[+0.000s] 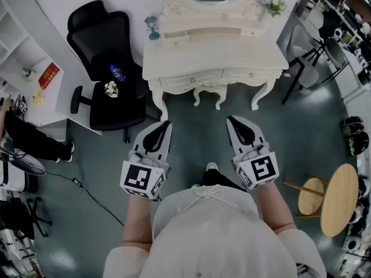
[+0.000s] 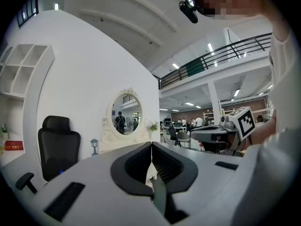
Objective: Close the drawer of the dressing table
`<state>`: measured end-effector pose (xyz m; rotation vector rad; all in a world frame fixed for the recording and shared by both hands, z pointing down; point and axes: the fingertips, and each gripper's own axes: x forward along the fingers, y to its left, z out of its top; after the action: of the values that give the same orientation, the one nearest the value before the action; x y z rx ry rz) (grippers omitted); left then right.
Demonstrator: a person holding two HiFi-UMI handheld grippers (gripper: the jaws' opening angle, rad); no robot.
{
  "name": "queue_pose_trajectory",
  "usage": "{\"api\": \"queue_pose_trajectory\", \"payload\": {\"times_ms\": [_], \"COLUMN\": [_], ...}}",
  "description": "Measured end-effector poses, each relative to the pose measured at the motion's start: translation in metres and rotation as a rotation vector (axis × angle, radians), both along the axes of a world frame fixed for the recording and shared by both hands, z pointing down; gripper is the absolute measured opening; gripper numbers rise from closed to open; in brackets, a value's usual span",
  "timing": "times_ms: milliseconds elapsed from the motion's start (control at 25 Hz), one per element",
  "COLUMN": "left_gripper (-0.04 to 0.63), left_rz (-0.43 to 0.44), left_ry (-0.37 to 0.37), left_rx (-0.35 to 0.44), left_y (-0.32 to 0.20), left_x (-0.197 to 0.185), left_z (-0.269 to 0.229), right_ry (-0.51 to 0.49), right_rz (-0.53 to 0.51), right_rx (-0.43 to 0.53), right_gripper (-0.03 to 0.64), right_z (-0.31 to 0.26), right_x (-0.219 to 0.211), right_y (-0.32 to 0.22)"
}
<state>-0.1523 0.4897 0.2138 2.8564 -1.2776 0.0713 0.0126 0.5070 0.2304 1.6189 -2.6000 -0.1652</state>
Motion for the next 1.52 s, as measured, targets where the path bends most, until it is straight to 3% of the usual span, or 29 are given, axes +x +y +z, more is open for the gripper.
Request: {"api": "queue_pose_trajectory", "payload": {"times_ms": [680,720,760,800,1160,1360,1520], "left_gripper": [0.019,0.066,0.258,0.368,0.382,0.382,0.382], "left_rz": [0.017,0.006,-0.003,-0.009,-0.076,-0.119,-0.148], "left_ry": [0.017,0.025,0.032,0.034,0.019,0.001,0.027], "left_rx": [-0.007,-0.004,0.001,0.005,-0.025,-0.035,-0.068], "left_y": [-0.004,-0.007,-0.01,-0.013,-0.062,-0.111,-0.163], "left_x": [0.014,0.014,0.014,0.014,0.025,0.045,0.067], "left_z": [0.01,0.01,0.01,0.011,0.022,0.032,0.034], "right_ry": [-0.018,-0.017,-0.017,-0.017,-0.027,-0.026,-0.027], "right_rz": [0.014,0.017,0.02,0.022,0.003,-0.039,-0.083], "right_rx": [0.003,-0.001,-0.004,-0.009,-0.03,-0.042,-0.066], "right_gripper": [0.006,0.006,0.008,0.008,0.008,0.008,0.008], "right_z": [0.003,0.005,0.006,0.008,0.02,0.032,0.036], "right_x": [0.005,0.005,0.005,0.006,0.026,0.048,0.069], "right_y": [-0.007,-0.009,-0.011,-0.014,-0.064,-0.122,-0.177]}}
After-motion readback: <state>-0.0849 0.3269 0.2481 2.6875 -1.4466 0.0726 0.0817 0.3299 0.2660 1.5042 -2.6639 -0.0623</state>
